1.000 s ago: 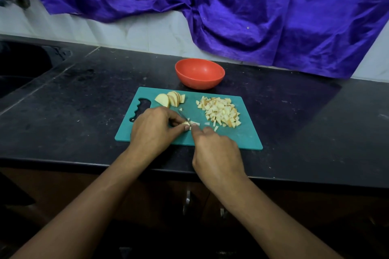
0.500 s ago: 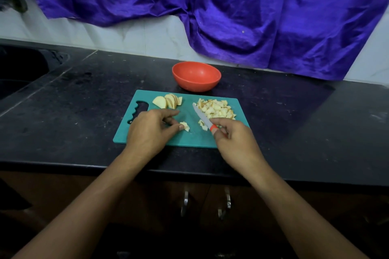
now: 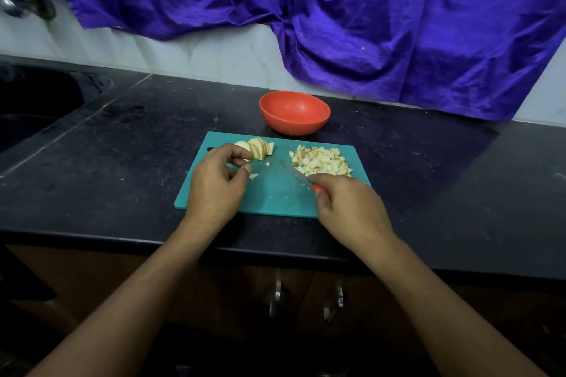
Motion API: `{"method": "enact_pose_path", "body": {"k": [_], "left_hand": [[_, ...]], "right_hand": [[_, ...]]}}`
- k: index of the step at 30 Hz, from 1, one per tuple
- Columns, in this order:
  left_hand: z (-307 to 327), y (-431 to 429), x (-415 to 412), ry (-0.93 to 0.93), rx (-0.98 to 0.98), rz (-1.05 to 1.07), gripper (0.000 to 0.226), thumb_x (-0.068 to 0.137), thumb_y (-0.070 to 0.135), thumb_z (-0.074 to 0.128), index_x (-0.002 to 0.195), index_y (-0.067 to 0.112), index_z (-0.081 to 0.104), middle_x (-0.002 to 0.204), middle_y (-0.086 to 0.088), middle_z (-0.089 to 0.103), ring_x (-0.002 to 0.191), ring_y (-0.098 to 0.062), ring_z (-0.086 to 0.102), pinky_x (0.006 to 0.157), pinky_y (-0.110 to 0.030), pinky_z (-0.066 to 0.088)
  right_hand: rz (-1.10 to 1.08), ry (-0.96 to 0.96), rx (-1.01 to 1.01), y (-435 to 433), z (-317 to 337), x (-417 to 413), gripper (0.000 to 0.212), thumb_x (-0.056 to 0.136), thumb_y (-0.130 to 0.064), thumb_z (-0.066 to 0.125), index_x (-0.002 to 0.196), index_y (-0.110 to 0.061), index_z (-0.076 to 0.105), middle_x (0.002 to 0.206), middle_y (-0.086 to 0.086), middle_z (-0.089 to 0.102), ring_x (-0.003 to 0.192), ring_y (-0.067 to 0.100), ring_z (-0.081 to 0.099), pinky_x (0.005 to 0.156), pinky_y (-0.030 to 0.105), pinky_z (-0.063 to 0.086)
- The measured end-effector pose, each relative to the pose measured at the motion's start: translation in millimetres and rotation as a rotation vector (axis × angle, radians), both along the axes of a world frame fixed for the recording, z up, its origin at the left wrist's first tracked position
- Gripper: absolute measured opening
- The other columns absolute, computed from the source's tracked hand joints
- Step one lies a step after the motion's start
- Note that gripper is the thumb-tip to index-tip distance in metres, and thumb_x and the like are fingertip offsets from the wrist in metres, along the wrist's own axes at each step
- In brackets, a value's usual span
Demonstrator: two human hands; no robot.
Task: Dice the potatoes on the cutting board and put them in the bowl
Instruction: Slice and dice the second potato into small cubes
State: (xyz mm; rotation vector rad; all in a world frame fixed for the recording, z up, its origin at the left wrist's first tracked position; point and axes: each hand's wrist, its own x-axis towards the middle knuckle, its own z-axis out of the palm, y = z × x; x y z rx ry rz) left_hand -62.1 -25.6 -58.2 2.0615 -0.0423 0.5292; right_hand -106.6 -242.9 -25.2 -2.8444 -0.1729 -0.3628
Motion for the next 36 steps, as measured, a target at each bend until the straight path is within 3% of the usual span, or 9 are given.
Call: {"method": "enact_pose_path", "body": {"k": [4, 8, 12, 15, 21, 24, 29, 32, 36], "left_hand": [[2, 3, 5, 0.042, 0.001, 0.002, 0.018, 0.092, 0.017, 0.072, 0.104, 0.029, 0.071, 0.097, 0.010, 0.068, 0.061, -0.005, 0.054, 0.065, -0.025, 0.043], [7, 10, 10, 0.097, 0.219, 0.036, 0.019, 0.088, 0.020, 0.076, 0.102, 0.032, 0.072, 0.093, 0.012, 0.067, 0.081, -0.007, 0.059, 0.074, -0.032, 0.048], [9, 3, 11, 0.133, 0.472, 0.094, 0.001, 0.091, 0.033, 0.072, 0.092, 0.033, 0.072, 0.089, 0.014, 0.069, 0.090, -0.015, 0.063, 0.068, -0.032, 0.046], [10, -11, 16, 0.127, 0.491, 0.078, 0.004, 0.092, 0.034, 0.068, 0.092, 0.037, 0.072, 0.090, 0.015, 0.070, 0.092, -0.018, 0.064, 0.070, -0.032, 0.047], [12, -20, 27, 0.101, 0.358, -0.180, 0.011, 0.090, 0.033, 0.073, 0.097, 0.041, 0.077, 0.095, 0.022, 0.073, 0.089, -0.002, 0.065, 0.082, -0.033, 0.056], [15, 1, 34, -0.013, 0.205, -0.023, 0.014, 0.087, 0.029, 0.076, 0.094, 0.041, 0.074, 0.091, 0.022, 0.072, 0.071, 0.000, 0.060, 0.073, -0.029, 0.052], [19, 25, 54, 0.099, 0.466, 0.059, 0.045, 0.089, 0.031, 0.075, 0.133, 0.034, 0.064, 0.128, 0.007, 0.065, 0.107, -0.021, 0.066, 0.092, -0.046, 0.054], [13, 22, 56, 0.108, 0.477, 0.048, 0.036, 0.089, 0.033, 0.075, 0.124, 0.035, 0.068, 0.123, 0.008, 0.067, 0.109, -0.020, 0.065, 0.091, -0.045, 0.054], [10, 26, 55, 0.065, 0.375, 0.052, 0.031, 0.082, 0.032, 0.083, 0.109, 0.033, 0.068, 0.102, 0.014, 0.066, 0.091, -0.013, 0.063, 0.078, -0.039, 0.054]], "right_hand": [[0.020, -0.034, 0.316, 6, -4, 13, 0.034, 0.103, -0.030, 0.055, 0.135, -0.036, 0.064, 0.095, -0.015, 0.067, 0.068, 0.005, 0.057, 0.058, 0.025, 0.040], [0.052, -0.162, 0.563, 12, -22, 24, 0.033, 0.101, -0.025, 0.060, 0.133, -0.029, 0.068, 0.110, -0.015, 0.072, 0.093, 0.001, 0.061, 0.076, 0.024, 0.047], [0.066, -0.186, 0.610, 11, -30, 24, 0.033, 0.101, -0.025, 0.060, 0.133, -0.028, 0.068, 0.121, -0.016, 0.071, 0.109, 0.001, 0.063, 0.091, 0.031, 0.057], [0.064, -0.177, 0.584, 11, -30, 23, 0.032, 0.102, -0.027, 0.061, 0.133, -0.030, 0.068, 0.122, -0.016, 0.071, 0.110, 0.000, 0.062, 0.092, 0.030, 0.056], [0.051, -0.150, 0.732, 7, -32, 26, 0.027, 0.101, -0.026, 0.063, 0.126, -0.030, 0.071, 0.089, -0.018, 0.070, 0.082, 0.008, 0.066, 0.070, 0.032, 0.056], [0.028, -0.158, 0.789, 7, -32, 27, 0.025, 0.100, -0.023, 0.064, 0.121, -0.033, 0.072, 0.080, -0.007, 0.065, 0.070, 0.020, 0.060, 0.061, 0.040, 0.051], [0.042, -0.143, 0.811, 7, -33, 28, 0.025, 0.100, -0.022, 0.064, 0.120, -0.036, 0.072, 0.075, -0.001, 0.062, 0.055, 0.010, 0.047, 0.053, 0.034, 0.042], [0.039, -0.133, 0.805, 6, -32, 27, 0.026, 0.100, -0.022, 0.064, 0.123, -0.034, 0.071, 0.072, -0.013, 0.061, 0.053, 0.005, 0.044, 0.049, 0.027, 0.037], [0.037, -0.135, 0.781, 6, -32, 27, 0.026, 0.101, -0.023, 0.064, 0.123, -0.034, 0.071, 0.078, -0.006, 0.061, 0.053, 0.006, 0.043, 0.049, 0.030, 0.037]]}}
